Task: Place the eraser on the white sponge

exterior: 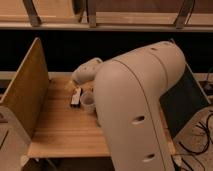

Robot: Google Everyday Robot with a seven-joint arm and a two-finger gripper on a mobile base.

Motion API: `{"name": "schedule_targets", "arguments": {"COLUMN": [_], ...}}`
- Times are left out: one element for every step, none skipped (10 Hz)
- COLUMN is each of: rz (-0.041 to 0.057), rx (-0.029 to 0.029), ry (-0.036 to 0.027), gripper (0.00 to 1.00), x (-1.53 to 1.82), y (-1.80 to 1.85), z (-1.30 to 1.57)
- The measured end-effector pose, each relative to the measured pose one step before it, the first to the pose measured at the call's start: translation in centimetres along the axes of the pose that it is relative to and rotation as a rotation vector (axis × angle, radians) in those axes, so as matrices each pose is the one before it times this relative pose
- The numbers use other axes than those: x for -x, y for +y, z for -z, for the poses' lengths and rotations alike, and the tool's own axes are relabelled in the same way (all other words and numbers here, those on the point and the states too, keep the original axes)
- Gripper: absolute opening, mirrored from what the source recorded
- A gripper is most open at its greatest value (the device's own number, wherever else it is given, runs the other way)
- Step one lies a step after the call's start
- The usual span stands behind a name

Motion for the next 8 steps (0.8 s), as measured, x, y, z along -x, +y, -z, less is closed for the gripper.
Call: {"name": "schedule_targets", "arguments": {"rz": [-0.02416,-0.02091,-0.02558,-0.01230,-0.00485,0.00097,-0.00028,-0.00068], "rx": [0.00884,0.00191,-0.00457,-0.00868,-0.00623,-0.00117,-0.00022,-0.00046], "ry": [0.02200,0.02057,0.02627,0.01995,0.01332,0.00115,0.00035,-0.00016], "gripper": [0.80,0.80,0.80,0.80,0.80,0.80,0.80,0.80], "x": [-1.046,-0.934,-1.142,-0.724,-0.381,-0.031,-0.031,-0.012], "y": [0.292,-0.008,-0.260,-0.352,-0.184,-0.040,-0.024,-0.048], "z": [-0.275,-0.202,-0.274,-0.165,-0.138,0.006,0.006,0.000]}}
